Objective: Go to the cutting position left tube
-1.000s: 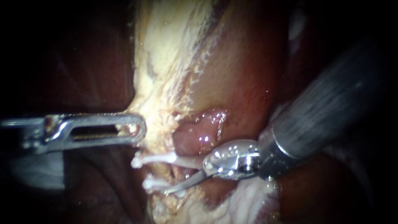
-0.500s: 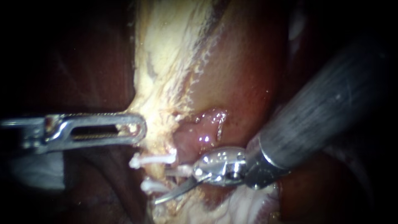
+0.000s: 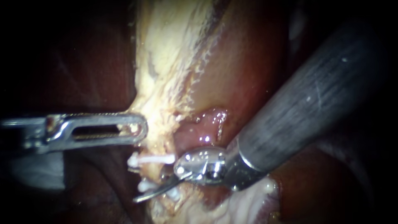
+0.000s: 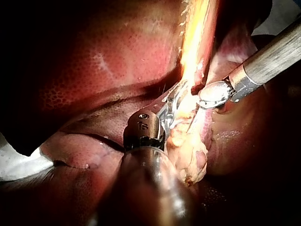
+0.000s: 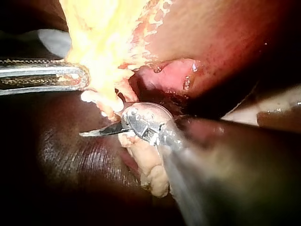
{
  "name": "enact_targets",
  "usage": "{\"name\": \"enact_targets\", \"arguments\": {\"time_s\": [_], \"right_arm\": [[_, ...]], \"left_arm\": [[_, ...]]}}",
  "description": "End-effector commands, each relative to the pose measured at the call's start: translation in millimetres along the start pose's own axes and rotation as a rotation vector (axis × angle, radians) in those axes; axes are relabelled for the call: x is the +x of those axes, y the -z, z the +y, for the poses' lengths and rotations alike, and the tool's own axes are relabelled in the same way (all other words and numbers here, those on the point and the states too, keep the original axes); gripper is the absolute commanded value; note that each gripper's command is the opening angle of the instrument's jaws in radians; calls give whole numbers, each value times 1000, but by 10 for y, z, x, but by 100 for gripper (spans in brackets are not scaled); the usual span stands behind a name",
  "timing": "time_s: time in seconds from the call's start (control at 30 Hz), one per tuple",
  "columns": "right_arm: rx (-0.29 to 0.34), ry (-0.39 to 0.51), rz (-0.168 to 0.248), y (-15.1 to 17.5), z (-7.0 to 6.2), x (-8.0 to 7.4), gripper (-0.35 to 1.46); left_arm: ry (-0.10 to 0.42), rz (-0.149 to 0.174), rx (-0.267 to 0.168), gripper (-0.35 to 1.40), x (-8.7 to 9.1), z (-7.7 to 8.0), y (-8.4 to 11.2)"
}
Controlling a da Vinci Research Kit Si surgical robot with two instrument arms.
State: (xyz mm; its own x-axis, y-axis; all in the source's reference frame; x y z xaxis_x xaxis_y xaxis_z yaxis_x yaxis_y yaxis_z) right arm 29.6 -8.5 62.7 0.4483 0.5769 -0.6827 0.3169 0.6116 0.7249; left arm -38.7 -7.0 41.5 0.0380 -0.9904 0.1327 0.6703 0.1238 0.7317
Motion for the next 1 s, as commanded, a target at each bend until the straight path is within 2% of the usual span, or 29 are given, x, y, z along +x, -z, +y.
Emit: {"name": "enact_targets", "arguments": {"time_s": [0.03, 0.23, 0.5, 1.0], "right_arm": [[-3, -7, -2, -1, 1, 0, 140], [-7, -31, 0, -8, 7, 1, 138], [-12, -39, -1, -15, 14, -7, 138], [-10, -43, -1, -16, 14, -8, 138]], "left_arm": [[0, 0, 0, -28, 0, 0, 0], [0, 0, -1, -28, 0, -1, -1], [1, -1, -1, -28, 0, -1, -1], [1, -1, -1, -28, 0, -2, -1]]}}
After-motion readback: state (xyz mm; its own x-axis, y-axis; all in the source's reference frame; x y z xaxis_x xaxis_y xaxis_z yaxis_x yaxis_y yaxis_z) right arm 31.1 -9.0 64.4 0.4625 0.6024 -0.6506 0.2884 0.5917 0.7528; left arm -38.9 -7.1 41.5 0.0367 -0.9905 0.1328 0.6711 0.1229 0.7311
